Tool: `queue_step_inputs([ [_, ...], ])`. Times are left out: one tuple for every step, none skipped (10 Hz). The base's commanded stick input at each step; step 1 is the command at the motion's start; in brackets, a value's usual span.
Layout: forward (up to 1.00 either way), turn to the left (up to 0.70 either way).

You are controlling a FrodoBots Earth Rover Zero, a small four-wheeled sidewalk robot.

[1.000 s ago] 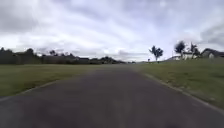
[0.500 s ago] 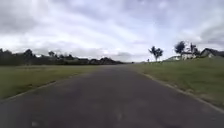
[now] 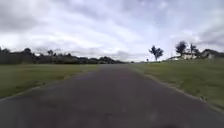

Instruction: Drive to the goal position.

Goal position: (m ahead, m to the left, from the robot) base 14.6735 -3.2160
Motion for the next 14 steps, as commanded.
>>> queue_step_inputs([
  [0.70,0.00],
  [0.70,0.00],
  [0.70,0.00],
  [0.70,0.00],
  [0.70,0.00],
  [0.70,0.00],
  [0.70,0.00],
  [0.70,0.00],
  [0.70,0.00],
  [0.70,0.00],
  [0.70,0.00],
  [0.70,0.00],
  [0.70,0.00],
  [0.70,0.00],
])
